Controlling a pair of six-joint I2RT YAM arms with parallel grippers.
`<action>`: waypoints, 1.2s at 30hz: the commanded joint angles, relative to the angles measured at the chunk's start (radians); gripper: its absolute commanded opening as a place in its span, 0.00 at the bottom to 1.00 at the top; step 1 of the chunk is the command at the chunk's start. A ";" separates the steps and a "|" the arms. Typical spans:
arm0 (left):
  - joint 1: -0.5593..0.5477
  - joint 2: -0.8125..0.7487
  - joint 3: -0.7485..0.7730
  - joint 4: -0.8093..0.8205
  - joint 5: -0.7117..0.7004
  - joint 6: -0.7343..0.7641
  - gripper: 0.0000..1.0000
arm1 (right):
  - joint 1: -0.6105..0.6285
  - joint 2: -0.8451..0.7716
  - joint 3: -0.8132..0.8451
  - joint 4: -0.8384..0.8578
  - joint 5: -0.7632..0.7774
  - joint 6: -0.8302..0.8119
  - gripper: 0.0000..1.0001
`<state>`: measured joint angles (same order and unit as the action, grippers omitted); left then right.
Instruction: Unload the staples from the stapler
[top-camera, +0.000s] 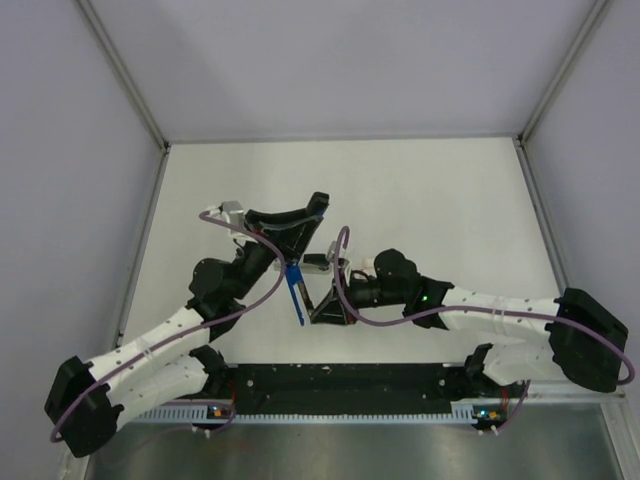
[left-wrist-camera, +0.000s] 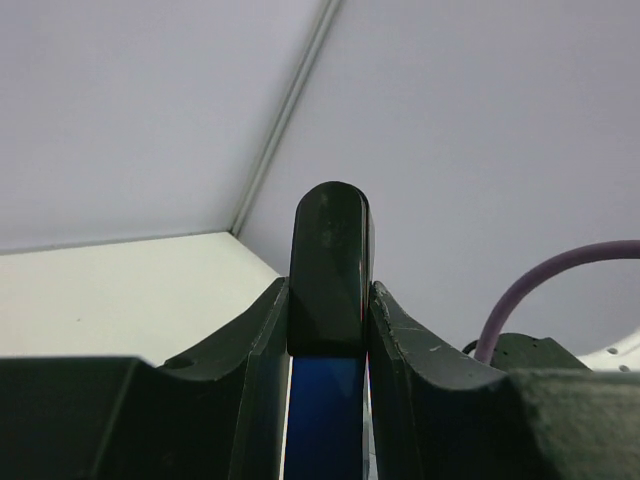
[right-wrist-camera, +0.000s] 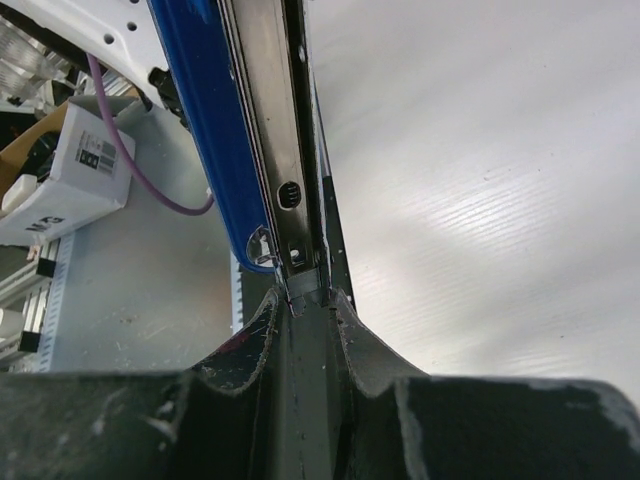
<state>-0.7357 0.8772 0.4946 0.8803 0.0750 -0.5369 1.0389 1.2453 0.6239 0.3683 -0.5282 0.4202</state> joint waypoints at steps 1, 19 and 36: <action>-0.011 -0.029 -0.037 -0.092 -0.243 0.101 0.00 | 0.020 0.012 0.039 0.175 -0.004 0.011 0.00; -0.053 0.045 -0.037 -0.319 -0.504 0.077 0.00 | 0.038 0.172 0.086 0.274 -0.061 0.072 0.00; -0.064 0.026 -0.088 -0.429 -0.543 0.120 0.00 | 0.044 0.289 0.160 0.231 -0.021 0.014 0.00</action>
<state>-0.7914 0.9176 0.4255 0.4641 -0.4603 -0.4480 1.0836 1.5230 0.7097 0.4938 -0.5705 0.4637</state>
